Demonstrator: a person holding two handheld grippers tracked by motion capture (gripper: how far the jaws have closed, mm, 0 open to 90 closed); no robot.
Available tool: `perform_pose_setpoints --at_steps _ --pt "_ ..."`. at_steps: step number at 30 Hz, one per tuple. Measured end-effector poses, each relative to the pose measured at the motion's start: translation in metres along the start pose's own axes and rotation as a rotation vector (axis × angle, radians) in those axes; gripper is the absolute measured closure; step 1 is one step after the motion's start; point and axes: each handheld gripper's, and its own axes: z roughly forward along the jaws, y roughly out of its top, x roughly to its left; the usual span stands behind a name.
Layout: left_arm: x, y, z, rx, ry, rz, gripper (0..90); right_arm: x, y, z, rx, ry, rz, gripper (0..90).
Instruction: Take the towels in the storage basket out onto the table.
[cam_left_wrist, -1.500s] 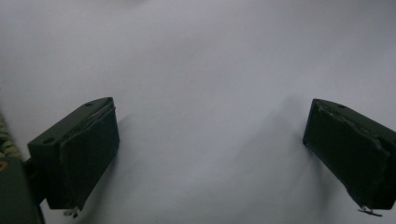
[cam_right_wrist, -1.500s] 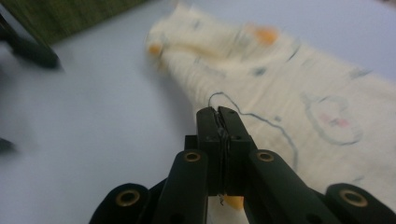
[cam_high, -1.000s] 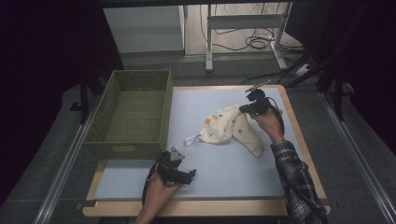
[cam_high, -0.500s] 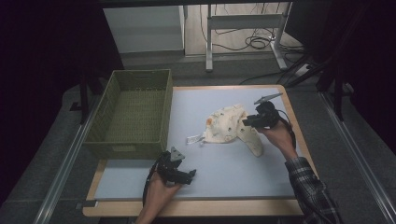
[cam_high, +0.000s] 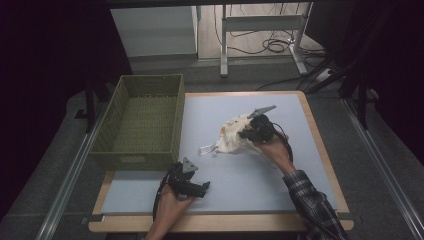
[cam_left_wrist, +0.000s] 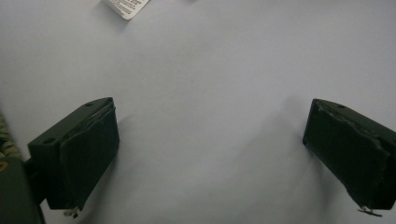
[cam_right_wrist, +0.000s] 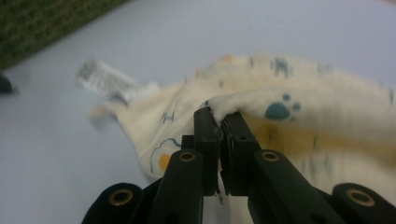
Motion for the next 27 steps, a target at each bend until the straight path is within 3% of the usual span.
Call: perform_pose_setpoints --at_steps 1,2,5,6,9,11,14,18,23,26,27 --pt "0.000 0.000 0.000 -0.002 0.001 0.002 3.7 0.001 0.021 0.006 -0.016 -0.004 -0.012 85.0" --pt "0.000 0.000 0.000 -0.002 0.001 0.002 3.7 0.001 0.021 0.006 -0.016 -0.004 -0.012 85.0" --pt "0.000 0.000 0.000 -0.001 0.001 0.001 3.7 -0.007 0.053 0.024 -0.030 -0.027 0.000 78.4" --pt "0.000 0.000 0.000 -0.001 0.001 0.001 3.7 -0.007 0.053 0.024 -0.030 -0.027 0.000 78.4" --pt "0.000 0.000 0.000 -0.001 0.000 0.000 3.7 -0.023 0.064 0.044 0.032 -0.098 0.001 59.2" --pt "0.000 0.000 0.000 0.000 -0.001 0.001 3.7 -0.030 0.062 0.043 0.035 -0.116 0.019 55.4" --pt "0.000 0.000 0.000 -0.001 0.001 0.003 3.7 -0.033 0.056 0.034 0.015 -0.098 0.047 55.3" --pt "0.000 0.000 0.000 -0.002 0.001 0.002 3.7 -0.024 0.030 0.015 0.023 -0.013 0.048 60.7" --pt "0.000 0.000 0.000 0.000 0.000 0.002 3.7 -0.011 0.007 0.022 0.068 0.025 0.019 61.7" --pt "0.000 0.000 0.000 0.001 0.001 0.003 3.7 -0.007 -0.005 0.035 0.115 -0.011 -0.019 61.7" --pt "0.000 0.000 0.000 0.000 0.001 0.003 3.7 -0.005 -0.007 0.039 0.126 -0.045 -0.042 62.4"
